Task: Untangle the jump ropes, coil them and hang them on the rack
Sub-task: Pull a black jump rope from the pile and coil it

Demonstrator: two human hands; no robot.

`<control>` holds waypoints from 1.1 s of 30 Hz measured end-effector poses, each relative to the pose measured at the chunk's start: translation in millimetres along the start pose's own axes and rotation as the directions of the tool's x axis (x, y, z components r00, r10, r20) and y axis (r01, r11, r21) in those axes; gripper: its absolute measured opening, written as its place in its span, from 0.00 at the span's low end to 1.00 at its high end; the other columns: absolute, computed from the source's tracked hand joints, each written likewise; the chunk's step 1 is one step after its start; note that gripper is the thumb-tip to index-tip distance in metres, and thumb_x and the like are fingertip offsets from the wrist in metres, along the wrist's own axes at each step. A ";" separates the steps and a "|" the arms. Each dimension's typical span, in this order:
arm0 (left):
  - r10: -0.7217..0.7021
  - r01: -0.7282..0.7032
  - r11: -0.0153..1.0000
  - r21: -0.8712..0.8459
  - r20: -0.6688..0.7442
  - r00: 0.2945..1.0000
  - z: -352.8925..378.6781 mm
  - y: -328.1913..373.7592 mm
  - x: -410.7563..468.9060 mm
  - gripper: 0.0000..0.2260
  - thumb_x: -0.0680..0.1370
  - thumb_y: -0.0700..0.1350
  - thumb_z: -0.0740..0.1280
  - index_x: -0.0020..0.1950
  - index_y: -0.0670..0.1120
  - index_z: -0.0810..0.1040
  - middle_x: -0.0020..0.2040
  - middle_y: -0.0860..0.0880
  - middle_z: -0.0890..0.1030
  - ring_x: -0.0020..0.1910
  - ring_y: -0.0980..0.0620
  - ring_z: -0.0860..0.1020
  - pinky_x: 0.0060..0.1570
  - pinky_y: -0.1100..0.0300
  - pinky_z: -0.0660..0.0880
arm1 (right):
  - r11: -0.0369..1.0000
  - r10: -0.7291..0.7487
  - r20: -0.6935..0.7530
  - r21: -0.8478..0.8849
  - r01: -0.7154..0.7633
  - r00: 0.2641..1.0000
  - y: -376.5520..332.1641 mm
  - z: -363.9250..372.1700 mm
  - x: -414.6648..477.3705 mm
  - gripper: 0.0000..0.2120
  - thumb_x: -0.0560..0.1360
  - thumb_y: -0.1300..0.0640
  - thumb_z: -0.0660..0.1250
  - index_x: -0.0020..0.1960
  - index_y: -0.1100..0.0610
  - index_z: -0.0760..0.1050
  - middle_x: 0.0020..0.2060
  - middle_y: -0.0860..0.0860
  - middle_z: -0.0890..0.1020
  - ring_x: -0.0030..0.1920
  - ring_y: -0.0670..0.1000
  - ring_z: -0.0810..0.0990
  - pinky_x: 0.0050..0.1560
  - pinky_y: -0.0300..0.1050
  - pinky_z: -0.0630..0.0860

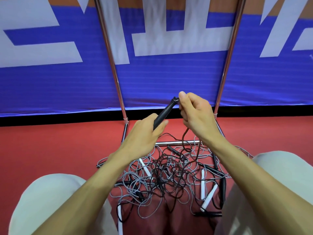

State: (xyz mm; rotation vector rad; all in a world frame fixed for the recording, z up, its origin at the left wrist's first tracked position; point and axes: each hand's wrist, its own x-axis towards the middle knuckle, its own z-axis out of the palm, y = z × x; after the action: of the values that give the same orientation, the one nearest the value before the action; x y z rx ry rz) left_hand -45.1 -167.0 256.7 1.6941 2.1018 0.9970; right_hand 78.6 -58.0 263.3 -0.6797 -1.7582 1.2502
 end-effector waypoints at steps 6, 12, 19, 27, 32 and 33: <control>-0.196 0.134 0.930 -0.342 -0.151 0.969 -12.1 -9.4 10.6 0.16 0.80 0.55 0.61 0.37 0.49 0.65 0.28 0.51 0.67 0.27 0.48 0.62 0.29 0.53 0.63 | 0.990 0.121 0.284 -0.109 -0.094 0.951 0.7 7.0 -5.9 0.20 0.82 0.49 0.54 0.35 0.58 0.67 0.16 0.47 0.65 0.23 0.57 0.78 0.27 0.43 0.70; -0.439 0.104 0.585 -0.805 -0.206 0.874 -35.8 -7.0 15.6 0.15 0.84 0.49 0.57 0.40 0.43 0.67 0.44 0.40 0.84 0.18 0.53 0.59 0.21 0.65 0.61 | 0.920 0.117 0.528 -0.377 0.110 0.841 12.4 36.0 -16.8 0.15 0.82 0.53 0.56 0.38 0.54 0.66 0.22 0.46 0.74 0.30 0.51 0.83 0.32 0.37 0.72; -0.519 0.045 0.095 -0.995 -0.011 0.855 -52.2 -18.4 18.8 0.13 0.83 0.52 0.58 0.43 0.45 0.68 0.37 0.45 0.82 0.17 0.56 0.61 0.18 0.66 0.59 | 0.796 0.241 0.678 -0.547 0.258 0.695 19.0 41.7 -21.8 0.17 0.81 0.49 0.57 0.36 0.53 0.68 0.27 0.49 0.80 0.27 0.42 0.77 0.37 0.36 0.74; -0.600 0.100 0.445 -0.890 -0.214 0.771 -51.7 -32.7 21.4 0.11 0.83 0.54 0.58 0.53 0.47 0.73 0.30 0.50 0.68 0.21 0.56 0.59 0.21 0.66 0.59 | 0.692 0.319 0.702 -0.632 0.349 0.637 20.9 22.9 -14.1 0.12 0.81 0.52 0.58 0.40 0.52 0.70 0.34 0.49 0.82 0.26 0.33 0.73 0.31 0.27 0.65; -0.332 0.294 0.943 -0.154 -0.434 0.838 -39.4 -46.0 24.2 0.13 0.82 0.56 0.58 0.46 0.48 0.69 0.34 0.50 0.72 0.34 0.46 0.70 0.33 0.53 0.64 | 0.769 0.158 0.716 -0.521 0.370 0.680 7.2 5.3 -9.4 0.12 0.81 0.55 0.59 0.39 0.53 0.69 0.30 0.50 0.81 0.32 0.42 0.80 0.39 0.38 0.74; -0.313 0.328 0.944 -0.029 -0.385 0.868 -36.4 -47.8 24.2 0.14 0.82 0.57 0.57 0.48 0.47 0.70 0.36 0.49 0.74 0.38 0.43 0.71 0.36 0.52 0.65 | 0.769 0.105 0.713 -0.500 0.399 0.693 4.4 2.2 -8.8 0.12 0.81 0.56 0.60 0.39 0.55 0.69 0.29 0.50 0.79 0.31 0.43 0.80 0.38 0.38 0.73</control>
State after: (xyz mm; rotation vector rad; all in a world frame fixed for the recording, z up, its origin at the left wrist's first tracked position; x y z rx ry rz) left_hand -109.6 -160.9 257.2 1.1674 2.5520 1.2663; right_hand 80.8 -64.5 256.0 -0.3730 -2.9079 0.8089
